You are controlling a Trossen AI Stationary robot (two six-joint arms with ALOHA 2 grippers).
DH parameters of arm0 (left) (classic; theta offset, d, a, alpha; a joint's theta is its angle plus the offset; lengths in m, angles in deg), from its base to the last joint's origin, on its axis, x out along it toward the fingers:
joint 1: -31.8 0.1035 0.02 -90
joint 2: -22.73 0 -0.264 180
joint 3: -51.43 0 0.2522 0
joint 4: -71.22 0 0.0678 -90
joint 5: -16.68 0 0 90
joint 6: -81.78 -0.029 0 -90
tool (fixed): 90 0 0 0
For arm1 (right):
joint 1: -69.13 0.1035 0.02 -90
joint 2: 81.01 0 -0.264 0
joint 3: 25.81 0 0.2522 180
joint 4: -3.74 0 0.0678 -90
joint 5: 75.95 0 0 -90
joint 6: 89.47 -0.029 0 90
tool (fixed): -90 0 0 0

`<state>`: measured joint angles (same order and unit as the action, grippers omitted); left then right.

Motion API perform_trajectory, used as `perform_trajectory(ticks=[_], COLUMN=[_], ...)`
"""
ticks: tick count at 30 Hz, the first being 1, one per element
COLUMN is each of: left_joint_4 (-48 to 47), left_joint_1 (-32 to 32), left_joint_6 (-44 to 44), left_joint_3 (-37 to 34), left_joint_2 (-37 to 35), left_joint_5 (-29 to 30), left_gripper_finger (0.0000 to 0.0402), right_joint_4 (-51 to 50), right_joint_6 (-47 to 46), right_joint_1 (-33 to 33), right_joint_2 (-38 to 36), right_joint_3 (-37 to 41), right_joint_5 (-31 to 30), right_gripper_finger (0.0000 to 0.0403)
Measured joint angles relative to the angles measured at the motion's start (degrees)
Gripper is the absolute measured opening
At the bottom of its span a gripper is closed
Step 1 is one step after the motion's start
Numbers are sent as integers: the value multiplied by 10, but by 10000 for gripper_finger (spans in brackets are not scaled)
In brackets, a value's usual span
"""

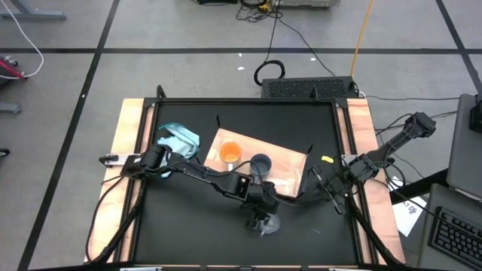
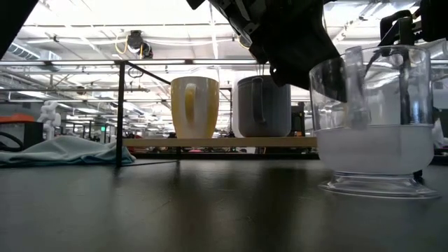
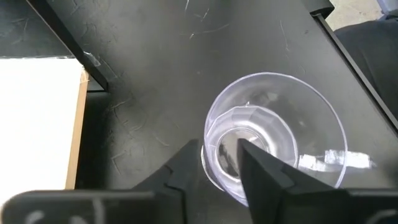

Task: Stack small to large cups/mugs on shelf
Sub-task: Put the transparent cup on the shelf

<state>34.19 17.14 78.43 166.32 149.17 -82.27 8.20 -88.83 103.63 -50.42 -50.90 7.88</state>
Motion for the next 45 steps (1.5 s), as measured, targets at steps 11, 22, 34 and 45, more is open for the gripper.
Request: perform_trajectory(ticks=[11,22,34,45], left_joint_4=[5,13,32,22], left_joint_1=[0,0,0,1], left_joint_6=[-15,-21,-9,5], left_joint_3=[0,0,22,26], left_joint_2=[0,0,0,-13], left_joint_5=[0,8,10,84], left_gripper_finger=[7,3,1,0], right_joint_4=[0,0,0,0], right_joint_6=[0,0,-4,-4], right_joint_1=[0,0,0,0], right_joint_2=[0,0,1,1], right_joint_3=[0,0,0,0], right_joint_5=[0,0,0,0], right_gripper_finger=[0,0,0,0])
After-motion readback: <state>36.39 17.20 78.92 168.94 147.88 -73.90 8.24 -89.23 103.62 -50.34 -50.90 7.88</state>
